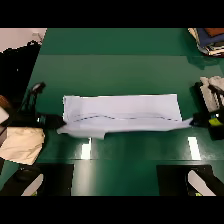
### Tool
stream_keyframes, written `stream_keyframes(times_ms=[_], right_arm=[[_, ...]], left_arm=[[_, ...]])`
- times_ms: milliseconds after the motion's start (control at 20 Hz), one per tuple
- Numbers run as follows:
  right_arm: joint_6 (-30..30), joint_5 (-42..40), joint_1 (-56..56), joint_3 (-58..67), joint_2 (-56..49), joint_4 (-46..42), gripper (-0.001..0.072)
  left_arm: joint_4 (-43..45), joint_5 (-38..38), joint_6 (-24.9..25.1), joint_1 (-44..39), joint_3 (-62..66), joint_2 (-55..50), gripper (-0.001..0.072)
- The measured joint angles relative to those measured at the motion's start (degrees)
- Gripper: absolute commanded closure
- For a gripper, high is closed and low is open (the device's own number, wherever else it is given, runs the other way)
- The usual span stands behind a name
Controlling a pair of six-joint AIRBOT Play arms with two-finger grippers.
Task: Fold the shirts.
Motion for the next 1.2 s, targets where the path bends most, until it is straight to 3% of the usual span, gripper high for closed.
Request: stream_keyframes(times_ms=[300, 350, 400, 450, 650, 700, 800, 850, 900, 1200], right_arm=[[1.2, -2.6, 3.7, 16.8, -20.6, 3.6, 0.0686], [1.3, -2.9, 3.8, 19.0, -23.5, 4.9, 0.0541], [1.4, -3.3, 3.9, 21.3, -26.3, 6.2, 0.0381], [1.4, -3.6, 3.9, 23.3, -28.6, 7.3, 0.0346], [0.1, -3.1, 3.5, 29.1, -35.0, 9.7, 0.0345], [-0.6, -2.6, 2.8, 29.4, -35.6, 9.9, 0.0346], [-2.3, -1.7, 0.7, 28.2, -35.9, 10.3, 0.0334], [-3.3, -1.4, -0.8, 26.8, -35.8, 10.7, 0.0227], [-4.0, -1.2, -2.4, 25.3, -35.8, 11.1, 0.0182], [-9.2, -1.3, -10.1, 15.9, -38.8, 20.6, 0.0218]], left_arm=[[5.2, 16.6, 0.7, 0.0, 9.3, -17.9, 0.0682], [5.5, 18.4, 0.8, 0.0, 10.3, -20.1, 0.0591], [5.7, 20.1, 0.8, 0.0, 11.3, -22.1, 0.0299], [5.9, 21.1, 0.8, 0.0, 11.9, -23.5, 0.0191], [6.0, 22.5, 0.8, 0.0, 13.9, -26.4, 0.0193], [6.1, 21.7, 0.8, 0.0, 14.6, -26.7, 0.0243], [5.8, 19.0, 0.8, 0.0, 16.0, -27.1, 0.0572], [5.3, 17.7, 1.0, 0.0, 16.4, -27.1, 0.0634], [4.6, 16.8, 1.2, 0.0, 16.7, -27.3, 0.0682], [-3.8, 16.6, 3.5, 0.0, 17.4, -27.7, 0.0683]])
